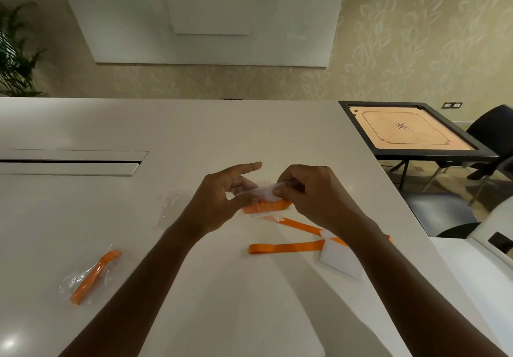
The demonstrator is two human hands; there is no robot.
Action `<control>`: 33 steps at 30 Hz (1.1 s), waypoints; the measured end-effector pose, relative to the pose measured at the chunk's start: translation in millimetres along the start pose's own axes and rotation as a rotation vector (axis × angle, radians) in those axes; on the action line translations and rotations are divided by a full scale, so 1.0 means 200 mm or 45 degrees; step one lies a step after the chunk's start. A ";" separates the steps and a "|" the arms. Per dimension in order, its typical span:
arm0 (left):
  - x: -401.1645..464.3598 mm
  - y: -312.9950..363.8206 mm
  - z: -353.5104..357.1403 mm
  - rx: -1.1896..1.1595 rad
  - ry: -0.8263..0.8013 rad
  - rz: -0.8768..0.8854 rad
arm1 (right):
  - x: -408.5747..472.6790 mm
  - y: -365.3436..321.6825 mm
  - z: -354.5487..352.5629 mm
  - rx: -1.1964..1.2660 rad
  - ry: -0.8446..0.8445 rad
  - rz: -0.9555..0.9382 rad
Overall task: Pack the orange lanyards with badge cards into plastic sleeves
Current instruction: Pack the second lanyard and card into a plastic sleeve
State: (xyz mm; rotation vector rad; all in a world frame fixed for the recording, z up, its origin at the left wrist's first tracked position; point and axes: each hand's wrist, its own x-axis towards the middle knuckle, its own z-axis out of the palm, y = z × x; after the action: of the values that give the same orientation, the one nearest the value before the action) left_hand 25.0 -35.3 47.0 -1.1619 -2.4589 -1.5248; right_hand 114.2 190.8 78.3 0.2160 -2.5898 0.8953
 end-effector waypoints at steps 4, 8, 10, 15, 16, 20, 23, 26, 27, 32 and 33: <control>-0.01 0.00 0.01 -0.031 0.022 0.002 | 0.01 -0.03 0.04 -0.004 0.044 0.016; -0.02 0.01 0.02 -0.067 0.055 0.004 | 0.00 -0.06 0.05 0.016 0.073 0.044; -0.03 0.02 0.02 -0.086 0.056 0.002 | 0.00 -0.07 0.05 0.040 0.071 0.091; -0.04 0.05 0.04 -0.117 0.056 -0.029 | -0.01 -0.11 0.07 -0.071 0.142 0.208; -0.05 0.05 0.05 -0.129 0.052 -0.038 | -0.01 -0.11 0.07 -0.085 0.149 0.217; -0.06 0.05 0.06 -0.119 0.039 -0.048 | 0.00 -0.13 0.07 -0.119 0.133 0.204; -0.07 0.06 0.07 -0.145 0.056 -0.059 | 0.01 -0.14 0.08 -0.128 0.135 0.219; -0.08 0.07 0.08 -0.148 0.063 -0.079 | 0.01 -0.14 0.10 -0.132 0.108 0.268; -0.08 0.08 0.09 -0.155 0.062 -0.085 | 0.01 -0.14 0.11 -0.117 0.099 0.276; -0.10 0.07 0.10 -0.177 0.079 -0.112 | 0.00 -0.15 0.12 -0.033 0.067 0.291; -0.10 0.07 0.10 -0.167 0.090 -0.111 | 0.00 -0.15 0.12 -0.015 0.057 0.287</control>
State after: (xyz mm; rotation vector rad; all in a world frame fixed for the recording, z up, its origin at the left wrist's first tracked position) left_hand 55.3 -27.8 39.9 -1.0098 -2.4266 -1.7428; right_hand 114.5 152.4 77.7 -0.1013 -2.6129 0.9485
